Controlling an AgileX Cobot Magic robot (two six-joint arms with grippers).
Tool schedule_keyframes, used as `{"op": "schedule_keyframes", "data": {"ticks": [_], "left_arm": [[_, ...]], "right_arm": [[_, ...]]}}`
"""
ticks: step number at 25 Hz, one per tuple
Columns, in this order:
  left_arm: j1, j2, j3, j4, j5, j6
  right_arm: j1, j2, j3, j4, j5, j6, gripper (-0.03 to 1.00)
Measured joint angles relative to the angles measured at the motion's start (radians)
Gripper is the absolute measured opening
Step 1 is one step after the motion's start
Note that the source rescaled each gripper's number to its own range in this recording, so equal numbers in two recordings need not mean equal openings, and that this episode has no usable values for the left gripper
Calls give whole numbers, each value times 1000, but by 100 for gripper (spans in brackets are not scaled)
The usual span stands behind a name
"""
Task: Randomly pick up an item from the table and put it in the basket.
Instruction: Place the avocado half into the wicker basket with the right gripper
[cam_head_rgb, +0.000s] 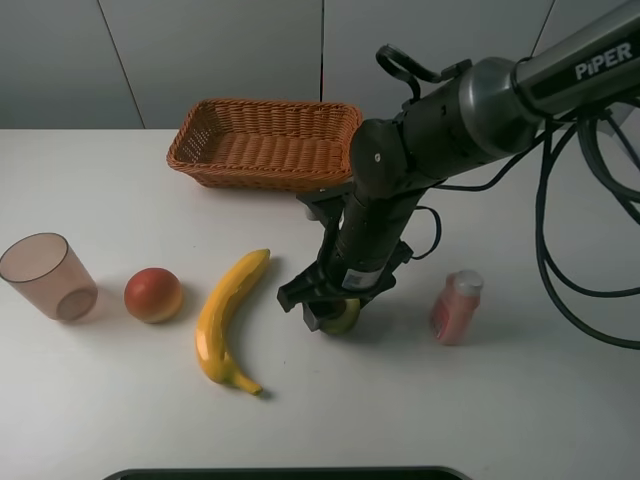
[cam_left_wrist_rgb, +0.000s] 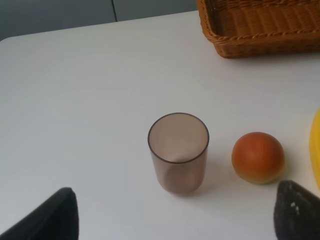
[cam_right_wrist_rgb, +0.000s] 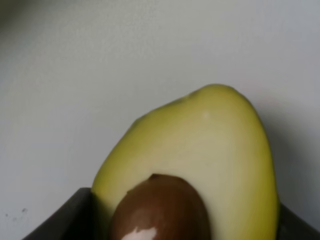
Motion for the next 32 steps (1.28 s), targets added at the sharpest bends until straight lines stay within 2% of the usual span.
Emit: {"op": "schedule_keyframes", "data": {"ticks": [5, 10, 13, 16, 20, 27, 32], "left_arm": [[0, 0, 0, 0, 0, 0], [0, 0, 0, 0, 0, 0], [0, 0, 0, 0, 0, 0], [0, 0, 0, 0, 0, 0], [0, 0, 0, 0, 0, 0], [0, 0, 0, 0, 0, -7], [0, 0, 0, 0, 0, -7]], "right_arm": [[-4, -153, -35, -41, 19, 0, 0], [-24, -269, -201, -196, 24, 0, 0], [-40, -261, -323, -295, -13, 0, 0], [-56, -208, -433, -364, -80, 0, 0], [-72, -84, -572, -390, -138, 0, 0], [-103, 179, -781, -398, -152, 0, 0], [-129, 311, -844, -383, -154, 0, 0]]}}
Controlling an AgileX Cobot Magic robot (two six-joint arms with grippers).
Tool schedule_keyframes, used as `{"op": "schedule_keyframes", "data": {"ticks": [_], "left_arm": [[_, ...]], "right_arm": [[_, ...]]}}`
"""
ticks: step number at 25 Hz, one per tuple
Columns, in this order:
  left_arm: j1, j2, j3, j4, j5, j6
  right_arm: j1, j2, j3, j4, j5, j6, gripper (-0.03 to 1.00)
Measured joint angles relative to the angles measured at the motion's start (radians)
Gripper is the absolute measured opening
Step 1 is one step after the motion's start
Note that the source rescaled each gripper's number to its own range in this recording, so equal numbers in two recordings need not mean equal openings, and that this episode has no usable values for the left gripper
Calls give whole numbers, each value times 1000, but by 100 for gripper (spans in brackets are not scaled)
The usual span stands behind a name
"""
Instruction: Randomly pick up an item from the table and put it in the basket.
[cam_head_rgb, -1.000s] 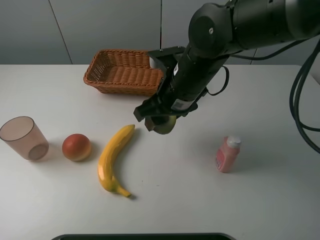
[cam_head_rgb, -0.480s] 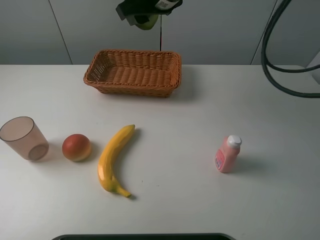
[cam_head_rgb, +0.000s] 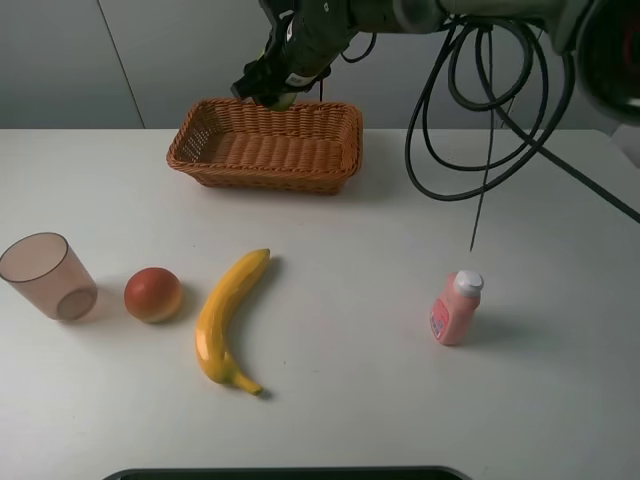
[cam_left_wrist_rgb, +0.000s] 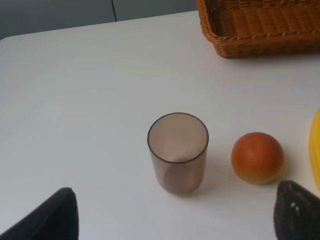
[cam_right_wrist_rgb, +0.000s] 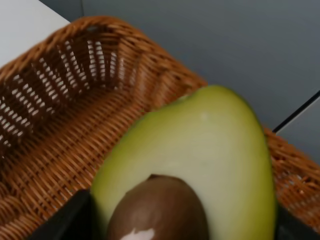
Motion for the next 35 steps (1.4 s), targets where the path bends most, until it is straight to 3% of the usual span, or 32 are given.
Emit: {"op": "schedule_keyframes", "data": {"ticks": [13, 14, 16, 17, 19, 26, 35], "left_arm": [[0, 0, 0, 0, 0, 0], [0, 0, 0, 0, 0, 0], [0, 0, 0, 0, 0, 0], [0, 0, 0, 0, 0, 0], [0, 0, 0, 0, 0, 0], [0, 0, 0, 0, 0, 0], [0, 0, 0, 0, 0, 0]], "right_arm": [[0, 141, -10, 44, 24, 0, 0], [0, 136, -12, 44, 31, 0, 8], [0, 121, -14, 44, 37, 0, 68], [0, 109, -14, 44, 39, -1, 86], [0, 79, -14, 44, 42, -8, 97], [0, -70, -14, 40, 81, -21, 99], [-82, -409, -16, 11, 338, -62, 99]]}}
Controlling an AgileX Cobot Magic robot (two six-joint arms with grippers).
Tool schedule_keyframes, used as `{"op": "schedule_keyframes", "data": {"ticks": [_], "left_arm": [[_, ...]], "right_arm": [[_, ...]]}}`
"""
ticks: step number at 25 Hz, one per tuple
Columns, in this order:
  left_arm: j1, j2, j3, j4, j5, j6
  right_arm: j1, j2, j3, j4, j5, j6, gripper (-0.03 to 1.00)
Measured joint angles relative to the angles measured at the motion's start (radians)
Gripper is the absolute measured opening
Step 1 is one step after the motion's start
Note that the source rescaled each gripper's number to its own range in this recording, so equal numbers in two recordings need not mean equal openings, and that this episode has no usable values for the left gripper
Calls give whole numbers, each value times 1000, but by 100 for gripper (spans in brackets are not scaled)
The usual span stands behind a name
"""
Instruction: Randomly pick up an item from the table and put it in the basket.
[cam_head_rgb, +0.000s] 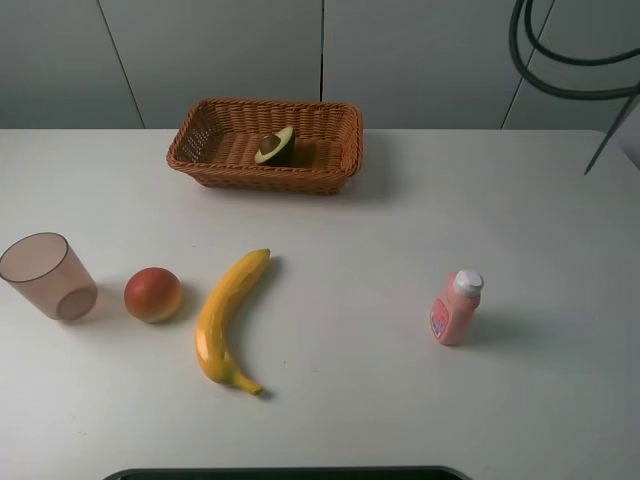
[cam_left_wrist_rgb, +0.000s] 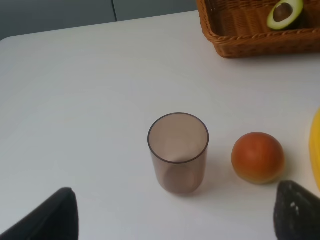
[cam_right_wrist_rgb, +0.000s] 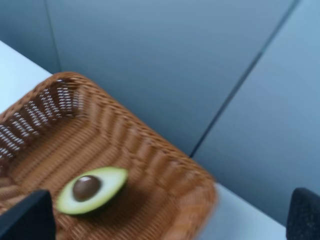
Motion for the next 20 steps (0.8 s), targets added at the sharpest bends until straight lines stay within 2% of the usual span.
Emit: {"op": "schedule_keyframes", "data": {"ticks": [8, 15, 20], "left_arm": [[0, 0, 0, 0, 0, 0], [0, 0, 0, 0, 0, 0], [0, 0, 0, 0, 0, 0]], "right_arm": [[-245, -270, 25, -16, 256, -75, 99], [-487, -594, 235, 8, 289, -130, 99], [-650, -841, 442, 8, 286, -170, 99]]}}
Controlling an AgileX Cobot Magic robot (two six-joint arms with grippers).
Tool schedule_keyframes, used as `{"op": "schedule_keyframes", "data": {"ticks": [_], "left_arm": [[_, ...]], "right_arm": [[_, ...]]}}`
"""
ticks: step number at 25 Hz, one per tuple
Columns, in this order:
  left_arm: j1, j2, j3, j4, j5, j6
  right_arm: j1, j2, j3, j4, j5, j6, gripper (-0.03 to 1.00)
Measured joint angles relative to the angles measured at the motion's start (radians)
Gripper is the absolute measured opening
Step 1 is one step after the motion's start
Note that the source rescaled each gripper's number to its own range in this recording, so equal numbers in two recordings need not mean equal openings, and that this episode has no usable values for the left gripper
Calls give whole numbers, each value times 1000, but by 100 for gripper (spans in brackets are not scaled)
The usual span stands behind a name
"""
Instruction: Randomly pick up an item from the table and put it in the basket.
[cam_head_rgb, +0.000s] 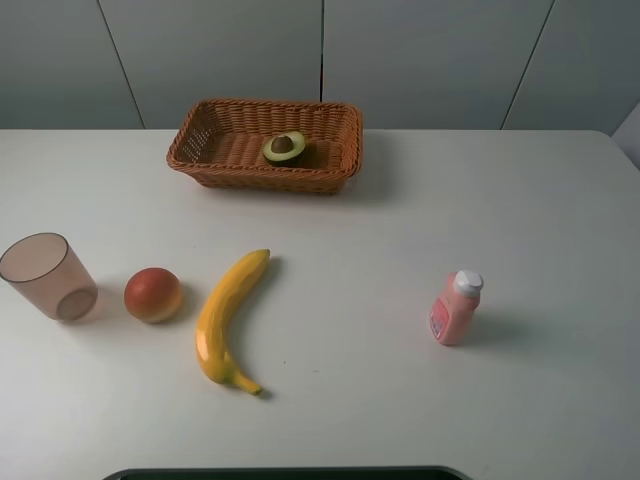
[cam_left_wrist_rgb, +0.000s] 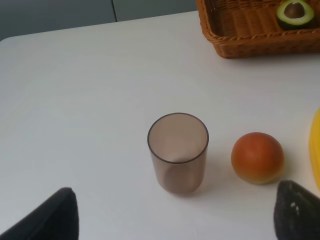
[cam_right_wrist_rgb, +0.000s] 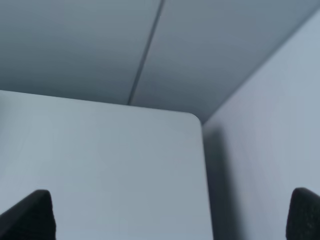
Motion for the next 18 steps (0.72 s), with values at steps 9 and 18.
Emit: {"op": "schedule_keyframes", "data": {"ticks": [9, 18], "left_arm": [[0, 0, 0, 0, 0, 0], [0, 0, 0, 0, 0, 0]], "right_arm": [[-29, -442, 322, 117, -2, -6, 99], [-25, -778, 701, 245, -11, 4, 99]]}}
